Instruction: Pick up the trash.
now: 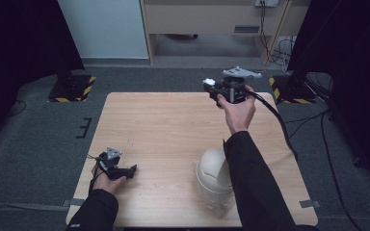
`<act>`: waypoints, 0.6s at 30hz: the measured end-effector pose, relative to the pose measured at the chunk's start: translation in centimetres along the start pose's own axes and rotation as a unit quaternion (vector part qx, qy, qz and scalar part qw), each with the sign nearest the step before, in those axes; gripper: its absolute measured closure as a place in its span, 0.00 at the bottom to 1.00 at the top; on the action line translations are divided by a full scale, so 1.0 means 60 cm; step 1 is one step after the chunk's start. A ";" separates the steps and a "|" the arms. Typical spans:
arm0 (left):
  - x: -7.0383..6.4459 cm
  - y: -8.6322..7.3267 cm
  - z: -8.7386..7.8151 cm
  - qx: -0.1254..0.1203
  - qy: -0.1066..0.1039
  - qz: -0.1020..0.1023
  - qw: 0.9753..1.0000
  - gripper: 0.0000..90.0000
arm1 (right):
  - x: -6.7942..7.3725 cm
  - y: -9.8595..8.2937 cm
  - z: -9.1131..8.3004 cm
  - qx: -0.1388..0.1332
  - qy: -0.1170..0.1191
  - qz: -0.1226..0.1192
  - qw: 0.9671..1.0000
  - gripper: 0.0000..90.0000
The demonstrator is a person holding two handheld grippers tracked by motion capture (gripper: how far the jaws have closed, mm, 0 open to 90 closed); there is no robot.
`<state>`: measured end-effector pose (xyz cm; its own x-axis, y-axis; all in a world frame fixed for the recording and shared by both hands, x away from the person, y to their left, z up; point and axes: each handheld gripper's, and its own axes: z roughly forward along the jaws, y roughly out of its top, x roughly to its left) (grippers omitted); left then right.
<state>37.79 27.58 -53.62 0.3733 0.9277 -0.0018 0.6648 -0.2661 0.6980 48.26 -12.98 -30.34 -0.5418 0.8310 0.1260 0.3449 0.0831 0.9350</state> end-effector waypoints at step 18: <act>-0.001 0.000 0.000 0.001 0.001 0.000 1.000 0.00 | -0.085 -0.099 -0.155 -0.069 0.067 0.008 0.995 0.75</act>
<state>37.77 27.55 -53.62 0.3712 0.9286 -0.0001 0.6660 -0.2662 0.6968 41.84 -22.80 -33.43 -0.6379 0.7500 0.1749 0.2496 -0.0135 0.9683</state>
